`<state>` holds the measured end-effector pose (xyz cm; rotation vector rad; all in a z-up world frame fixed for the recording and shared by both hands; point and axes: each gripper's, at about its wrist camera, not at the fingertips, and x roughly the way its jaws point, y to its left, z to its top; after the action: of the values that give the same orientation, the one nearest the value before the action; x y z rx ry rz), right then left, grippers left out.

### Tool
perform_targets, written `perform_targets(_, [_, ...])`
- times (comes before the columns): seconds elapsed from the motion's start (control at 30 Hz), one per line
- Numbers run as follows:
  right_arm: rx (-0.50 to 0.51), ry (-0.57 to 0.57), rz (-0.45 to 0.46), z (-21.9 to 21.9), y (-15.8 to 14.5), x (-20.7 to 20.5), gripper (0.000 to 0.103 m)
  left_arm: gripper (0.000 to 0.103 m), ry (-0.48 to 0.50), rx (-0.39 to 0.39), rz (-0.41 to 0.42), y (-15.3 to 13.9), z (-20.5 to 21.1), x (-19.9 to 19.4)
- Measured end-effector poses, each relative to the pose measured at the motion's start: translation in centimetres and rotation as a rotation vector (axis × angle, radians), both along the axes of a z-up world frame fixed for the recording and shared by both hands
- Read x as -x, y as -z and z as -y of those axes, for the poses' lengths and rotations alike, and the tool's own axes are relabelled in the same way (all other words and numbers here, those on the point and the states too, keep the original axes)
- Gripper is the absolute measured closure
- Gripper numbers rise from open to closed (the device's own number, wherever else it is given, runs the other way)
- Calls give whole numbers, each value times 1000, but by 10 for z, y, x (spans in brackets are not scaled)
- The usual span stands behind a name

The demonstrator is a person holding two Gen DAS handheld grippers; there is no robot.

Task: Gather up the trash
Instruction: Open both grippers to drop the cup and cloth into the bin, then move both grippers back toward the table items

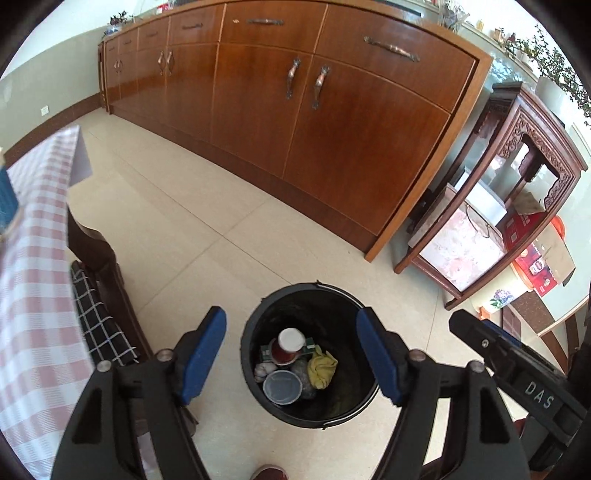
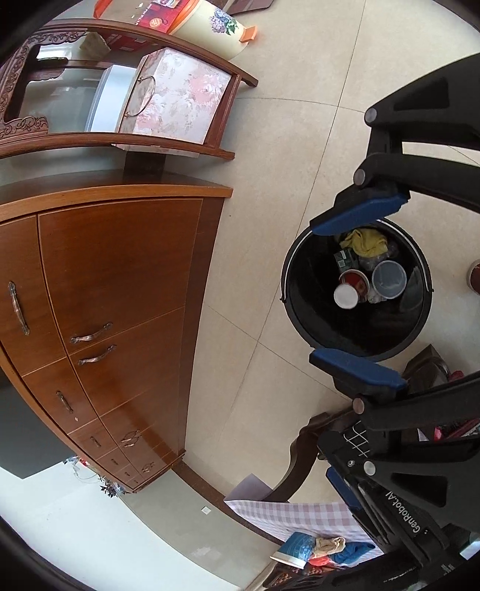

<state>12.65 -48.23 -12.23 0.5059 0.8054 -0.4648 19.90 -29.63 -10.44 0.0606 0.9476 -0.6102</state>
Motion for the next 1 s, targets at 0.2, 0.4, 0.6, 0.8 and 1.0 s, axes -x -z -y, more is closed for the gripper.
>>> perform_targets(0.2, [20,-47,38,-27,-22,1,33,28,-47,14,46,-26,-31,3])
perform_targets(0.4, [29,-98,79,-55,-41,0,33,28,-98,31,87,-46,-61,7])
perform_targets(0.6, [46,-173,119,-90,-61,-9,32,28,-178,39,102,-58,-101,7])
perform_targets(0.8, [50,-269,152,-133,-74,-25,31,28,-281,25,125,-65,-152,3])
perform_targets(1.0, [52,-377,168,-180,-80,-50,31,28,-409,13,124,-62,-206,-2])
